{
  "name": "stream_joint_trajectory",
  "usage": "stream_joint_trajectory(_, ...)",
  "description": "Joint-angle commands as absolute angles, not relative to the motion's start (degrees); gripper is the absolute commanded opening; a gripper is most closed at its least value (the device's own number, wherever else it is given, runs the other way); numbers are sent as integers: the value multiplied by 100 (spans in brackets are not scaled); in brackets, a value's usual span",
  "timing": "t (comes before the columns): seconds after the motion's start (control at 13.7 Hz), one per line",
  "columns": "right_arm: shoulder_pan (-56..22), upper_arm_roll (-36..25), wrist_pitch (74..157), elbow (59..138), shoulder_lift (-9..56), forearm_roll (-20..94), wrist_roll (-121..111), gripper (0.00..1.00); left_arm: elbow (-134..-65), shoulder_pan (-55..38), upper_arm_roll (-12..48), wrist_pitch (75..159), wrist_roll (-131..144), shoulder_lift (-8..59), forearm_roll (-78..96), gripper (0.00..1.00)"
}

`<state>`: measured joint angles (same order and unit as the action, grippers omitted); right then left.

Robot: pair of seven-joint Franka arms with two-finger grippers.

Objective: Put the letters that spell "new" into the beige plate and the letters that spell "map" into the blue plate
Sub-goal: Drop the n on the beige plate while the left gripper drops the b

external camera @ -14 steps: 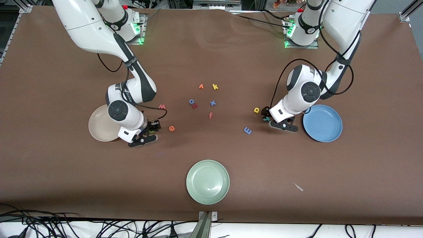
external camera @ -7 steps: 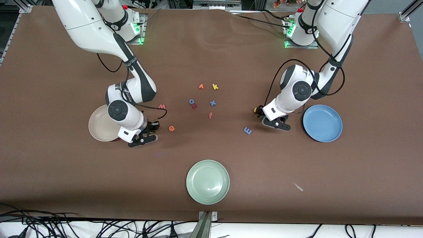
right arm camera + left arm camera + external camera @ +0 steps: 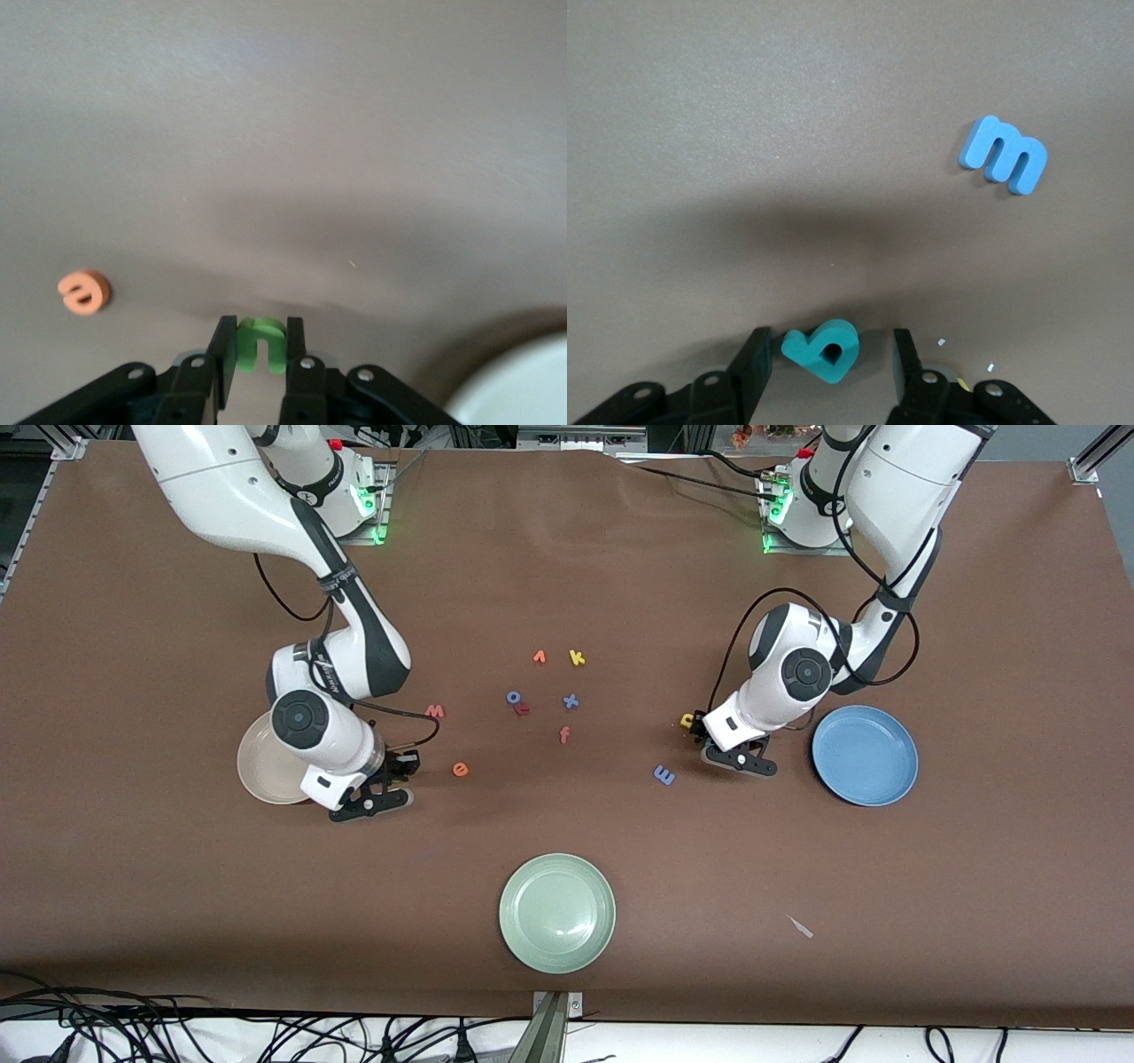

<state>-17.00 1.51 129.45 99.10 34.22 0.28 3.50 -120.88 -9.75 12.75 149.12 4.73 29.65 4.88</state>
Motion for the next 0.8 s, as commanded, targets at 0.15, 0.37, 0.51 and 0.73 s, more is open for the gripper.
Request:
stream_joint_trajectory(0.15,-1608,-359,11866,9835,3059,88,88,17,-12138,-1020,1222,14994,431,2962,185,37)
stream_joint_trajectory(0.37,-1608,-605,11585,9879,2988,79,88,17,-12129,-1020,1222,14994,431,2971,176,28)
stream_joint_trajectory(0.51,-1608,-799,11409,9888,2962,79,53,17,-12138,-1020,1213,14985,413,2962,167,21)
stream_joint_trajectory(0.73,-1407,-853,11426,9967,3146,114,-79,18,-12208,-775,1213,14540,413,2376,158,21)
